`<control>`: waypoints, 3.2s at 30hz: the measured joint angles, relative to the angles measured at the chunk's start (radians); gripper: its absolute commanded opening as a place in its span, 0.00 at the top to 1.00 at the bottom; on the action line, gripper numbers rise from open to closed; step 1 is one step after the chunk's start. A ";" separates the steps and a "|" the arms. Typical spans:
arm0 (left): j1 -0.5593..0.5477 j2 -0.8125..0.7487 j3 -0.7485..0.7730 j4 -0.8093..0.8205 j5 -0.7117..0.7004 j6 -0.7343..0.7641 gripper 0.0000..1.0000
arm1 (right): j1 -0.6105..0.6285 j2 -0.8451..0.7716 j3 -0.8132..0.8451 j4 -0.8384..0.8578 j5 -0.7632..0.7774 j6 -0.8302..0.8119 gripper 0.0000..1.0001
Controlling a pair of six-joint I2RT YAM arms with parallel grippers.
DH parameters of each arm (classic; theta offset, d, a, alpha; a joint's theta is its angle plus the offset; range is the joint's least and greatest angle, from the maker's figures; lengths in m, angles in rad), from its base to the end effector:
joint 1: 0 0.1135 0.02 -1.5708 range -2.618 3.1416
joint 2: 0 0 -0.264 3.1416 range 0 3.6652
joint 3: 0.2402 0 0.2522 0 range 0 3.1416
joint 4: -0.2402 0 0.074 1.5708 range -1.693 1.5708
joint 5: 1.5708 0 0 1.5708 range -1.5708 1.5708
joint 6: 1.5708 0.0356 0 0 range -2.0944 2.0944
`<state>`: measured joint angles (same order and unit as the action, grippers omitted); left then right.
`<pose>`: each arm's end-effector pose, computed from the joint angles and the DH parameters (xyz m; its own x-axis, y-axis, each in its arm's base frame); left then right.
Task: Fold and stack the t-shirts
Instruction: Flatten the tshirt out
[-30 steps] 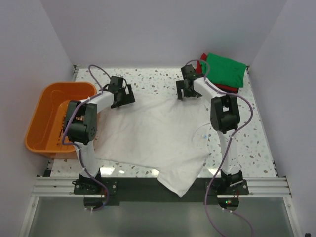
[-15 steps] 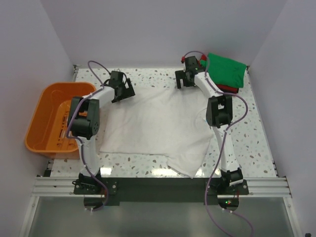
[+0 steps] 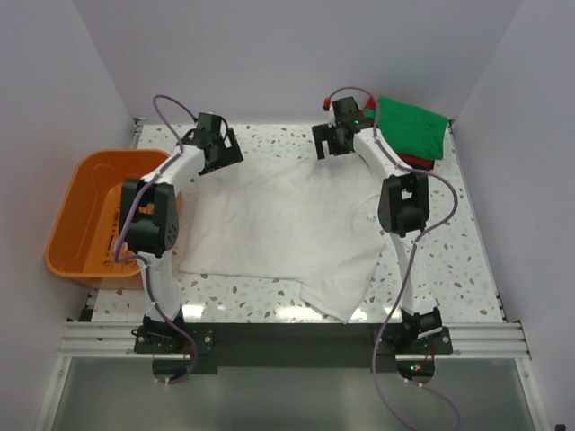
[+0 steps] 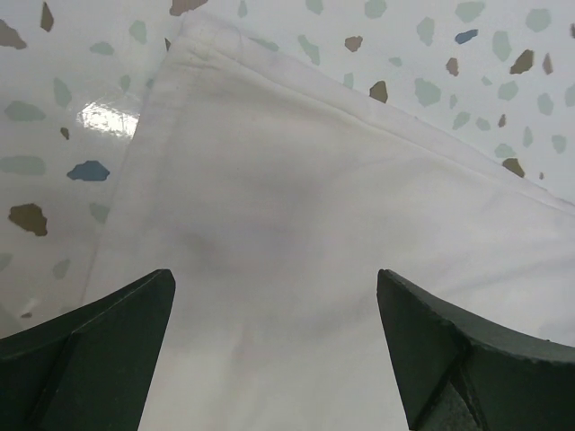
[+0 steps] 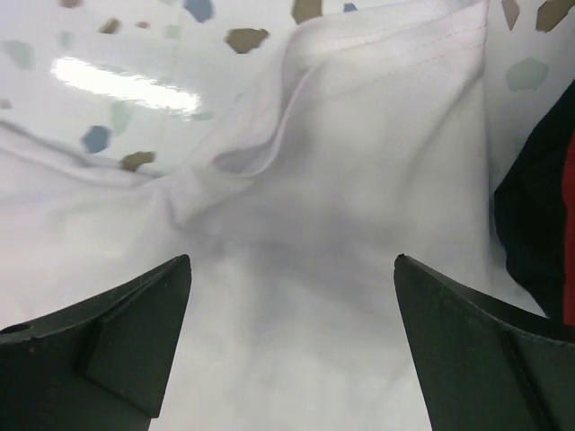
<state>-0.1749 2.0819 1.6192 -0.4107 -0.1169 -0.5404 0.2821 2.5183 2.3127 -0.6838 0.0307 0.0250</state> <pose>0.4590 -0.0769 0.2043 -0.6982 -0.3955 -0.5967 -0.3034 0.9185 -0.2538 0.5338 0.1536 0.1912 -0.7523 -0.1920 -0.6303 -0.2409 0.9705 -0.0081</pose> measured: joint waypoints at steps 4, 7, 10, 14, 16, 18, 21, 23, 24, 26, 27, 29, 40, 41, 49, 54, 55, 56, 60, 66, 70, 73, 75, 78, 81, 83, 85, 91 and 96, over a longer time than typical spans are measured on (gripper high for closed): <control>-0.021 -0.150 -0.053 -0.045 -0.032 -0.006 0.00 | 0.049 -0.194 -0.139 0.016 0.003 0.025 0.01; -0.056 -0.333 -0.170 -0.056 -0.060 -0.029 0.00 | 0.106 -0.422 -0.321 0.074 0.008 0.058 0.01; -0.091 -0.558 -0.367 -0.051 -0.076 -0.071 0.00 | 0.173 -0.663 -0.546 0.156 0.029 0.097 0.01; -0.111 -0.792 -0.645 -0.062 -0.092 -0.140 0.00 | 0.250 -0.936 -0.839 0.226 0.030 0.173 0.01; -0.117 -0.849 -0.757 -0.087 -0.099 -0.177 0.00 | 0.257 -1.030 -0.985 0.261 0.030 0.220 0.01; -0.121 -0.883 -0.855 -0.115 -0.101 -0.208 0.00 | 0.253 -1.088 -1.115 0.278 0.029 0.262 0.01; -0.127 -0.929 -0.958 -0.156 -0.114 -0.256 0.00 | 0.249 -1.123 -1.250 0.278 0.026 0.304 0.01; -0.127 -0.967 -1.012 -0.182 -0.133 -0.294 0.00 | 0.250 -1.143 -1.318 0.277 0.025 0.324 0.01; -0.129 -0.980 -1.027 -0.188 -0.138 -0.311 0.00 | 0.250 -1.155 -1.341 0.277 0.023 0.331 0.01; -0.129 -0.997 -1.052 -0.190 -0.145 -0.343 0.02 | 0.251 -1.182 -1.368 0.278 0.021 0.341 0.01; -0.129 -0.998 -1.060 -0.189 -0.146 -0.355 0.05 | 0.251 -1.199 -1.375 0.278 0.019 0.346 0.01; -0.129 -0.998 -1.076 -0.187 -0.150 -0.381 0.07 | 0.251 -1.212 -1.376 0.283 0.018 0.350 0.01; -0.137 -0.998 -1.105 -0.222 -0.188 -0.466 0.09 | 0.251 -1.229 -1.389 0.296 0.003 0.357 0.01; -0.140 -0.998 -1.105 -0.235 -0.198 -0.473 0.10 | 0.251 -1.229 -1.389 0.296 0.003 0.357 0.01; -0.146 -0.927 -1.096 -0.248 -0.286 -0.519 0.24 | 0.251 -1.229 -1.403 0.294 0.004 0.353 0.01; -0.146 -0.856 -1.063 -0.225 -0.314 -0.525 0.48 | 0.251 -1.230 -1.410 0.292 0.007 0.350 0.01; -0.146 -0.848 -1.058 -0.219 -0.317 -0.526 0.49 | 0.251 -1.230 -1.412 0.289 0.009 0.350 0.01; -0.146 -0.842 -1.056 -0.213 -0.319 -0.525 0.49 | 0.251 -1.231 -1.415 0.287 0.010 0.350 0.01; -0.146 -0.841 -1.057 -0.207 -0.322 -0.525 0.50 | 0.251 -1.250 -1.439 0.279 0.012 0.354 0.01; -0.146 -0.875 -1.080 -0.193 -0.322 -0.525 0.55 | 0.269 -1.305 -1.487 0.246 0.016 0.372 0.01; -0.146 -0.888 -1.088 -0.195 -0.325 -0.524 0.65 | 0.374 -1.356 -1.525 0.183 0.041 0.395 0.01; -0.146 -0.890 -1.089 -0.195 -0.321 -0.525 0.75 | 0.482 -1.384 -1.551 0.135 0.061 0.426 0.02; -0.146 -0.890 -1.089 -0.192 -0.315 -0.525 0.82 | 0.566 -1.396 -1.567 0.096 0.074 0.450 0.03; -0.146 -0.891 -1.089 -0.187 -0.306 -0.526 0.92 | 0.694 -1.398 -1.584 0.045 0.084 0.488 0.05; -0.146 -0.892 -1.089 -0.184 -0.299 -0.526 1.00 | 0.811 -1.382 -1.585 -0.003 0.092 0.520 0.09; -0.146 -0.893 -1.090 -0.182 -0.296 -0.526 1.00 | 0.861 -1.356 -1.587 -0.015 0.090 0.536 0.13; -0.146 -0.895 -1.091 -0.179 -0.293 -0.526 1.00 | 0.891 -1.323 -1.592 -0.013 0.090 0.544 0.17; -0.146 -0.896 -1.091 -0.174 -0.286 -0.525 1.00 | 0.930 -1.165 -1.610 0.004 0.105 0.569 0.49; -0.146 -0.900 -1.093 -0.170 -0.277 -0.522 1.00 | 0.930 -1.096 -1.587 -0.023 0.149 0.624 1.00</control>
<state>-0.3214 1.1824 0.5262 -0.5808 -0.3935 -1.0626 1.2121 1.4223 0.7258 -0.7071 0.1795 0.6491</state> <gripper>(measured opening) 0.020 0.096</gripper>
